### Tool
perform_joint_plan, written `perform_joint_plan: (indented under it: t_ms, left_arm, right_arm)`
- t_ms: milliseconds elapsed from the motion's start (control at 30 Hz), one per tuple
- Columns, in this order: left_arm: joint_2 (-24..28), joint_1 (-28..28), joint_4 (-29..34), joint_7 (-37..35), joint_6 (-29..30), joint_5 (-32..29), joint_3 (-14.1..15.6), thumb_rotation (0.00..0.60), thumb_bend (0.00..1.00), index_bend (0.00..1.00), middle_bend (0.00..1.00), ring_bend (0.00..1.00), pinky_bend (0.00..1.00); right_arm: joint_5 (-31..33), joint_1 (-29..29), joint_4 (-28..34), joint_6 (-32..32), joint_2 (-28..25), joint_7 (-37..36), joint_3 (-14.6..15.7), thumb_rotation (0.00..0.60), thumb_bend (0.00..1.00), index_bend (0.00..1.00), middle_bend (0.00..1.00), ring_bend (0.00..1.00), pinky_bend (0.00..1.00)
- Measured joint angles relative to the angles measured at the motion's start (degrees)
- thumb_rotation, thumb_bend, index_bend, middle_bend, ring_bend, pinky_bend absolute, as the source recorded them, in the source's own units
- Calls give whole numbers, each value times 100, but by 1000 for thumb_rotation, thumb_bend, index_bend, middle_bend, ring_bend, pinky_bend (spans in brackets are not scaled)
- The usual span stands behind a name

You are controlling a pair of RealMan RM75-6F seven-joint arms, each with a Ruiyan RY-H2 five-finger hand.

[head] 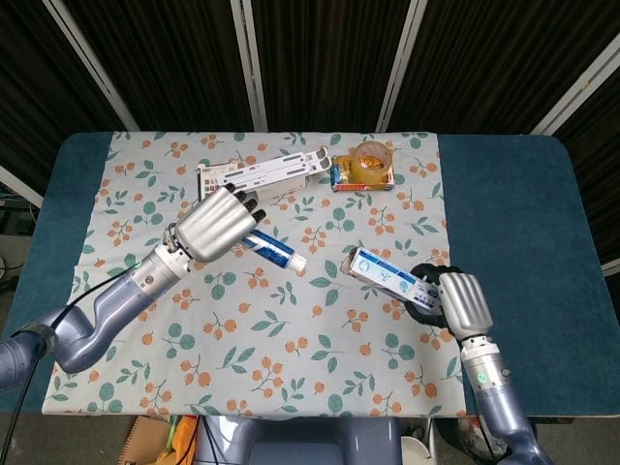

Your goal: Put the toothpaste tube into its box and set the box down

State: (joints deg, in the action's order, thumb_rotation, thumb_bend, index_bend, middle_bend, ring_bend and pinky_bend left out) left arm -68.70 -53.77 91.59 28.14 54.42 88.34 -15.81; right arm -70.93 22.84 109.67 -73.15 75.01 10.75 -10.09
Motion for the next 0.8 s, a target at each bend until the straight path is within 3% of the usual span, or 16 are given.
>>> perform_joint_plan:
  t_ms: [800]
  left_arm:
    - [-306, -345, -14, 785, -110, -430, -30, 600, 515, 706, 745, 667, 699]
  right_arm:
    - [-135, -59, 230, -5, -109, 4, 78, 600, 359, 473, 503, 454, 390]
